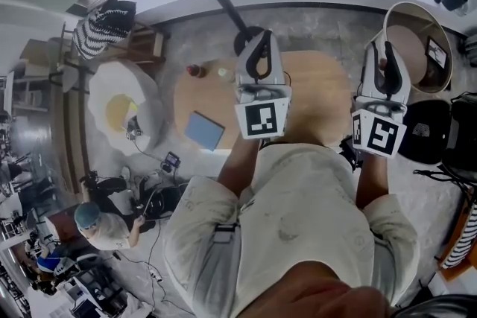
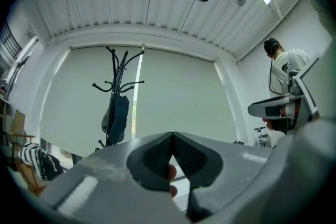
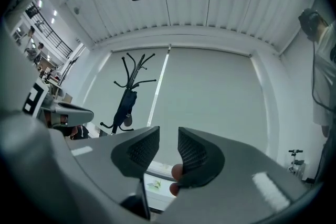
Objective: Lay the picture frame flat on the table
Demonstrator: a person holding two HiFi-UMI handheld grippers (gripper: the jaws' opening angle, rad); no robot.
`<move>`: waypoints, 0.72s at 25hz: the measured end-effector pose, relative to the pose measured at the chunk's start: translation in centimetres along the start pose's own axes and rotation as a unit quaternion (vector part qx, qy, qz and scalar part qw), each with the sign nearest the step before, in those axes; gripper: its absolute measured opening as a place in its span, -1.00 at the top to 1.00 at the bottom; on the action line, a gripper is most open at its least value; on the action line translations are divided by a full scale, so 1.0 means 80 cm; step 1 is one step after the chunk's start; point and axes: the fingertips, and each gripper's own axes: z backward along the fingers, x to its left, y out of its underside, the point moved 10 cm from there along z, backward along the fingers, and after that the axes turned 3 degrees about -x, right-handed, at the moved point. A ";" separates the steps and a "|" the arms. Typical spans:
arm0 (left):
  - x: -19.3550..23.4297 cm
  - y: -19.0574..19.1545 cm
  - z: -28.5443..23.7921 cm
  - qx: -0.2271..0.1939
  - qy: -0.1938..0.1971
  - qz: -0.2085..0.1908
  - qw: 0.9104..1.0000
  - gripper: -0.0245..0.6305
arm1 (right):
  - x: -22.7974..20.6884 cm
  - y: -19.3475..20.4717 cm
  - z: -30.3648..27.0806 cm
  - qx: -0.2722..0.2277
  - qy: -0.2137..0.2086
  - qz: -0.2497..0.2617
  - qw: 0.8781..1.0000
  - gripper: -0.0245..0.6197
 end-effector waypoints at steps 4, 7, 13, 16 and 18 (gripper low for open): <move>0.000 -0.002 0.004 -0.005 0.003 0.003 1.000 0.91 | 0.000 0.002 0.003 -0.008 0.015 -0.009 1.000 0.57; 0.002 -0.003 0.004 0.001 0.003 0.009 1.000 0.91 | 0.000 0.003 0.003 -0.006 0.019 -0.019 1.000 0.58; 0.004 -0.003 0.007 0.003 0.009 0.015 1.000 0.91 | 0.001 0.005 0.006 -0.001 0.039 -0.022 0.999 0.76; 0.002 -0.001 0.005 0.004 0.012 0.016 1.000 0.91 | 0.000 0.008 0.006 0.006 0.049 -0.015 0.999 0.86; 0.000 -0.001 0.004 0.002 0.016 0.015 1.000 0.91 | -0.002 0.008 0.007 0.006 0.053 -0.017 0.998 0.92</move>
